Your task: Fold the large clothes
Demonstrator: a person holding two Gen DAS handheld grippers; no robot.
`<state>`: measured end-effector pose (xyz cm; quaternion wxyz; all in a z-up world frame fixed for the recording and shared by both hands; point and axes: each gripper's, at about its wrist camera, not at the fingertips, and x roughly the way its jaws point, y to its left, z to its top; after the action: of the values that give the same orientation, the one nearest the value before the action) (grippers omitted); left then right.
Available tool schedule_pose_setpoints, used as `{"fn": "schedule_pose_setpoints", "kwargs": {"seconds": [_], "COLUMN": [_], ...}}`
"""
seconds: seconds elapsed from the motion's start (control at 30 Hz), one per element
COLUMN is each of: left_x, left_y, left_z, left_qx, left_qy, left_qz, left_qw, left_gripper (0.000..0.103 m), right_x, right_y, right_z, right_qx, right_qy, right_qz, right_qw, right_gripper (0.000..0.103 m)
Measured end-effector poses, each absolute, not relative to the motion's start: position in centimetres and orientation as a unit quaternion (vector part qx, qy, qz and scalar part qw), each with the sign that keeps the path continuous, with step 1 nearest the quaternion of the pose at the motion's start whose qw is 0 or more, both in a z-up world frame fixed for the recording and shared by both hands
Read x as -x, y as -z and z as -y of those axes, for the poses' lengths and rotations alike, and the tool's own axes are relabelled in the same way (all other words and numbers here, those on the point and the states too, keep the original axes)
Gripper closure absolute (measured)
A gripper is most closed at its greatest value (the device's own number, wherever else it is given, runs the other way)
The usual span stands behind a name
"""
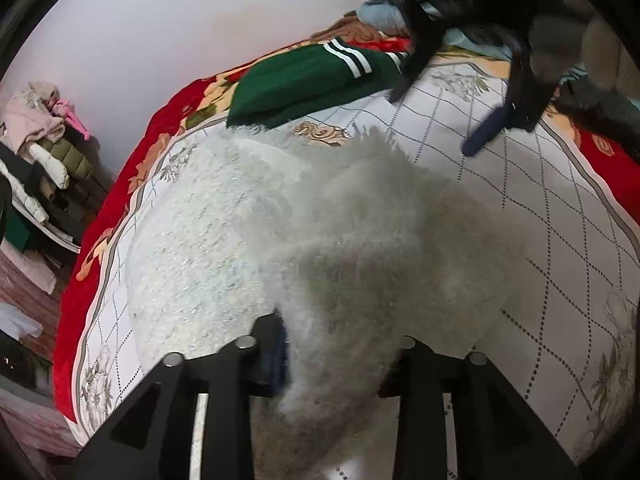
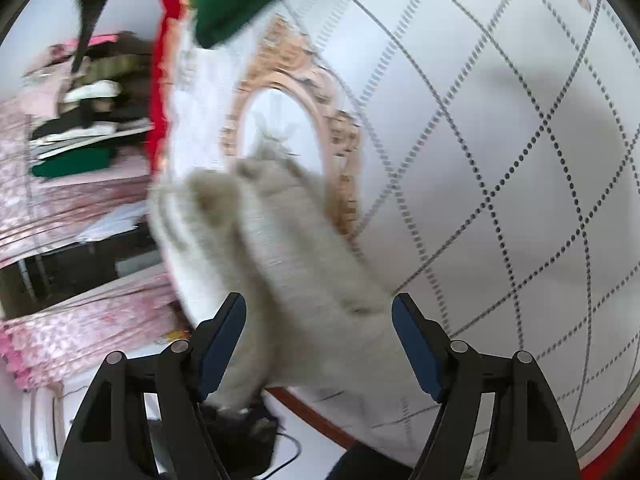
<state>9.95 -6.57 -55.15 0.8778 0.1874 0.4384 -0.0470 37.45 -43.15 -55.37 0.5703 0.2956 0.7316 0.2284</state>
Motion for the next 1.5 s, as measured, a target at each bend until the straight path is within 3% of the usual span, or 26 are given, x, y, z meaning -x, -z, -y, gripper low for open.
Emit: {"fn": "schedule_pose_setpoints", "kwargs": {"seconds": [0.07,0.1,0.13,0.37,0.4,0.43,0.53,0.63,0.73,0.83,0.97,1.1,1.17,1.27,1.33,1.43,1.47,1.5], "left_x": [-9.8,-9.5,-9.1,-6.8,-6.4,-6.0,-5.3,-5.1,-6.4,-7.8,-8.6,-8.7,-8.5,-8.3,-8.2,-8.2,-8.3,-8.4], "left_y": [54.6,54.1,53.7,52.3,52.1,51.8,50.4,49.9,51.1,51.2,50.6,51.0,51.4,52.0,52.4,52.5,52.6,52.7], "left_z": [6.6,6.7,6.8,3.9,2.8,1.6,-2.0,-4.6,-6.0,-6.8,-7.8,-8.7,-9.1,-9.7,-10.2,-11.1,-11.6,-12.0], "left_qx": [-0.169,-0.157,-0.149,-0.078,-0.062,-0.043,0.019,0.069,0.080,0.086,0.121,0.154,0.155,0.149,0.150,0.170,0.181,0.193], "left_qy": [0.060,0.068,0.067,-0.015,-0.040,-0.061,-0.114,-0.149,-0.181,-0.206,-0.213,-0.229,-0.240,-0.249,-0.248,-0.238,-0.234,-0.230], "left_qz": [-0.445,-0.450,-0.452,-0.495,-0.504,-0.510,-0.512,-0.511,-0.526,-0.530,-0.521,-0.532,-0.542,-0.552,-0.558,-0.554,-0.550,-0.545], "left_qw": [0.877,0.877,0.877,0.865,0.861,0.857,0.851,0.843,0.827,0.818,0.818,0.800,0.790,0.782,0.777,0.780,0.781,0.783], "left_gripper": [0.038,0.017,0.013,0.013,0.013,0.013,0.013,0.013,0.013,0.013,0.013,0.013,0.013,0.013,0.013,0.013,0.013,0.013], "right_x": [-36.8,-36.8,-36.2,-33.2,-32.5,-32.2,-30.9,-30.3,-29.9,-29.9,-31.0,-30.1,-29.1,-25.9,-25.5,-26.8,-27.6,-28.2], "right_y": [54.0,53.6,53.5,56.1,56.7,56.9,54.7,52.6,55.8,56.9,50.2,46.4,47.3,52.6,54.5,52.8,51.1,49.6], "right_z": [41.1,40.1,38.3,27.6,26.8,26.2,27.2,28.7,31.1,34.6,35.7,32.9,29.4,25.9,25.5,25.9,26.8,28.2], "right_qx": [-0.300,-0.300,-0.298,-0.183,-0.159,-0.147,-0.165,-0.152,-0.013,-0.120,-0.161,-0.205,-0.191,-0.063,-0.054,-0.086,-0.109,-0.121], "right_qy": [-0.244,-0.260,-0.270,-0.300,-0.297,-0.297,-0.301,-0.290,-0.182,-0.146,-0.199,-0.303,-0.316,-0.280,-0.263,-0.272,-0.277,-0.280], "right_qz": [-0.728,-0.728,-0.729,-0.775,-0.783,-0.784,-0.758,-0.739,-0.773,-0.812,-0.755,-0.731,-0.742,-0.786,-0.796,-0.794,-0.784,-0.769], "right_qw": [0.566,0.558,0.554,0.524,0.522,0.524,0.555,0.589,0.608,0.552,0.604,0.576,0.559,0.547,0.543,0.537,0.545,0.561], "right_gripper": [0.024,0.024,0.024,0.024,0.037,0.067,0.078,0.079,0.080,0.080,0.075,0.065,0.065,0.068,0.068,0.065,0.062,0.041]}}
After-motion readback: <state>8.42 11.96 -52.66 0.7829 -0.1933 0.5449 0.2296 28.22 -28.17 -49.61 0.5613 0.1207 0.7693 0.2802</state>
